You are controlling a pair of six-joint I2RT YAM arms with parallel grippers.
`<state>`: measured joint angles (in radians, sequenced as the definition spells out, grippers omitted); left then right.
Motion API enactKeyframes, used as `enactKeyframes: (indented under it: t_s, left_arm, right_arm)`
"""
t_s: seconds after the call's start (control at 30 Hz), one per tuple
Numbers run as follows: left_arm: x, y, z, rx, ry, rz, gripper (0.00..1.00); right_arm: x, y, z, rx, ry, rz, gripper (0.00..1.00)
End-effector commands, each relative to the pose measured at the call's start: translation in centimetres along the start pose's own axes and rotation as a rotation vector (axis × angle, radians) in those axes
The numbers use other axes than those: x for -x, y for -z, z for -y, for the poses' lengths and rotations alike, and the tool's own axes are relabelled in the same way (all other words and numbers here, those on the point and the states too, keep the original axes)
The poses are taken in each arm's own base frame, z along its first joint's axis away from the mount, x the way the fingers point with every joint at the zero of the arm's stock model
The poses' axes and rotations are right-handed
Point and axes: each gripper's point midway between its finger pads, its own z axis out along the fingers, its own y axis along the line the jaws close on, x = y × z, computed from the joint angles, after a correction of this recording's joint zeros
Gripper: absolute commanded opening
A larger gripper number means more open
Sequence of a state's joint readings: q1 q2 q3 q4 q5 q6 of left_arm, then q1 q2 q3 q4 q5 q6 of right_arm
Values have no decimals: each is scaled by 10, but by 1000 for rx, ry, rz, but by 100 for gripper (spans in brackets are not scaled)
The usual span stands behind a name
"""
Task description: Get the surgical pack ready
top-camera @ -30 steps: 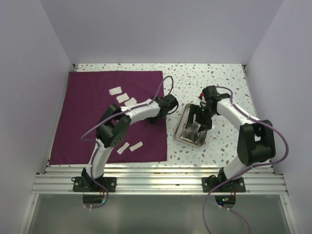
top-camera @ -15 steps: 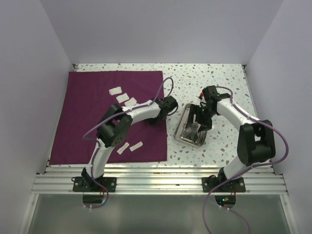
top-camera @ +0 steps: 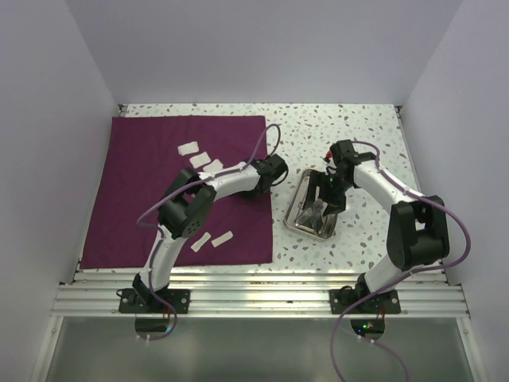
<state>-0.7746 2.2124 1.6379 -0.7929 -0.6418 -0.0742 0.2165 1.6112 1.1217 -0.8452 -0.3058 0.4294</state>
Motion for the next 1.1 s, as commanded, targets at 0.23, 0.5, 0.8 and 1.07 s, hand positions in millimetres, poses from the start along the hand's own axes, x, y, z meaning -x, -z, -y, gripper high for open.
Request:
enactKeyframes:
  t_s: [0.23,0.5,0.8,1.07]
  left_arm:
    - [36,45,-48,44,106,129,0]
    - [28,48,-98,148,173,110,0]
    - [16,16,-122,228,187,66,0]
    - [16,-9,-99,191,162,48,0]
  right_arm:
    - [10,7,-11,34,15,21,75]
    - [10,7,-11,38,15,19,75]
    - [7,6,-9,31,17,3,75]
    - [6,4,-8,25,20,-10,75]
